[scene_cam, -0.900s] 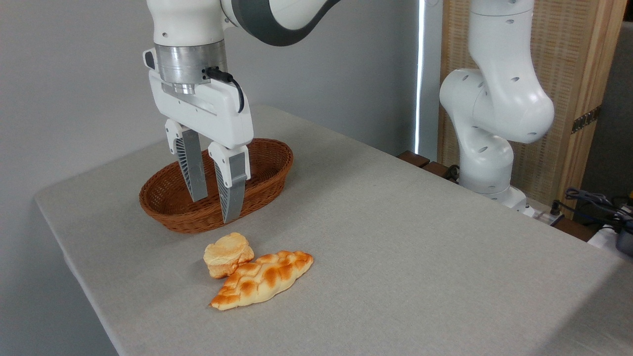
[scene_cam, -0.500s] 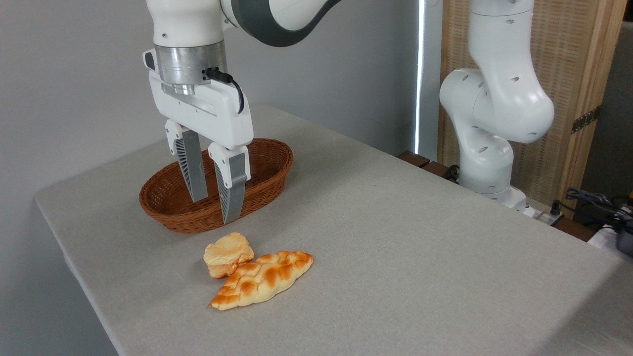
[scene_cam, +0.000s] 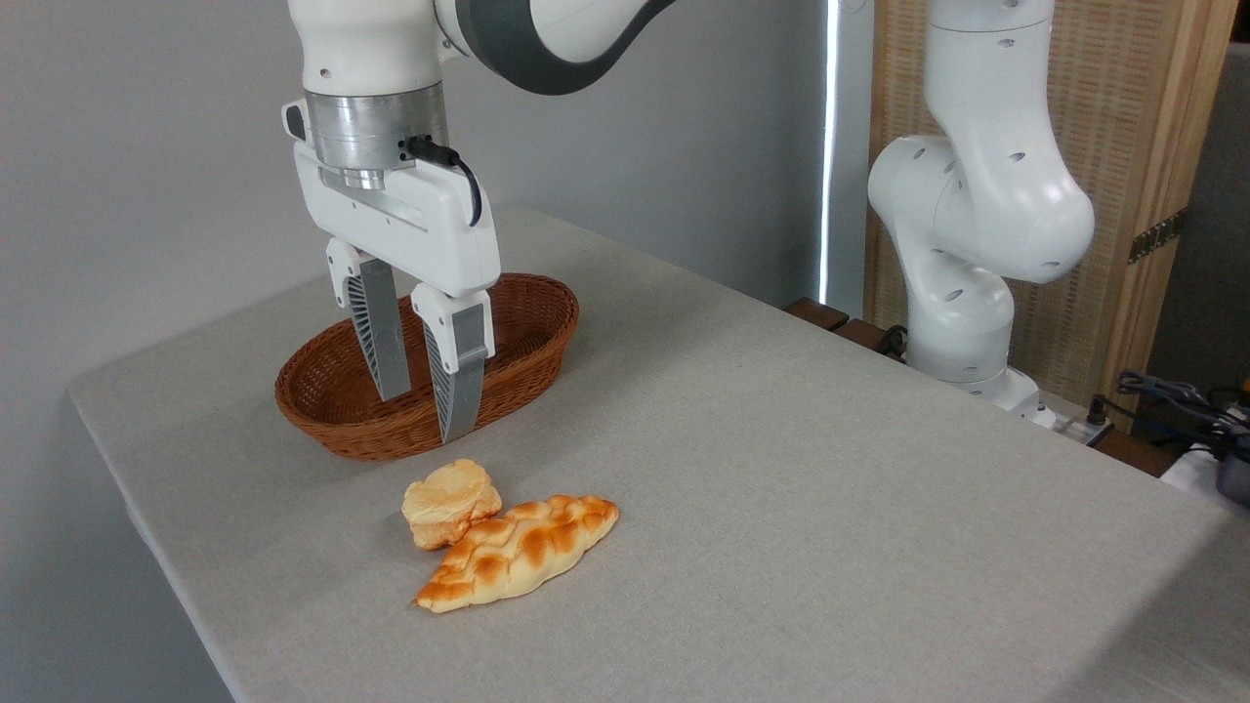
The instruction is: Put bread into the basket
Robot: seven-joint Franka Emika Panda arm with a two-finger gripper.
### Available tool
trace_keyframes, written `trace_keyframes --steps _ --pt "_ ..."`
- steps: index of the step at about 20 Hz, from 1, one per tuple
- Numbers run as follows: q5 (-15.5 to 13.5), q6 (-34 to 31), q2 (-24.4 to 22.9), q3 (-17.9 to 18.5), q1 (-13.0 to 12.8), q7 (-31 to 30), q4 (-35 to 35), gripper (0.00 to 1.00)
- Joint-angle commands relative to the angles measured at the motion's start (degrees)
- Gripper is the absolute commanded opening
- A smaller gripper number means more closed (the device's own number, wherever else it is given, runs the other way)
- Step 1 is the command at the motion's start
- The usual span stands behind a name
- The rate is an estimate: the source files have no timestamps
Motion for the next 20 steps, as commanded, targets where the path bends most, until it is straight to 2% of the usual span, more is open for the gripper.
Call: trace_keyframes --steps 1,9,11,15,20 --pt "0.15 -1.07 -0.10 0.17 -0.18 0.30 0.22 1.00" --pt "-0.03 -1.42 0.69 -0.10 -0.44 0.39 -0.57 1.00" --pt "-0.12 -1.16 0.95 -0.10 -1.67 0.48 -1.27 1.00" --pt "-0.12 1.21 2.01 -0.10 -3.16 0.57 -3.55 1.00" --pt "0.23 6.57 3.76 -0.10 -3.43 0.65 -6.55 1.00"
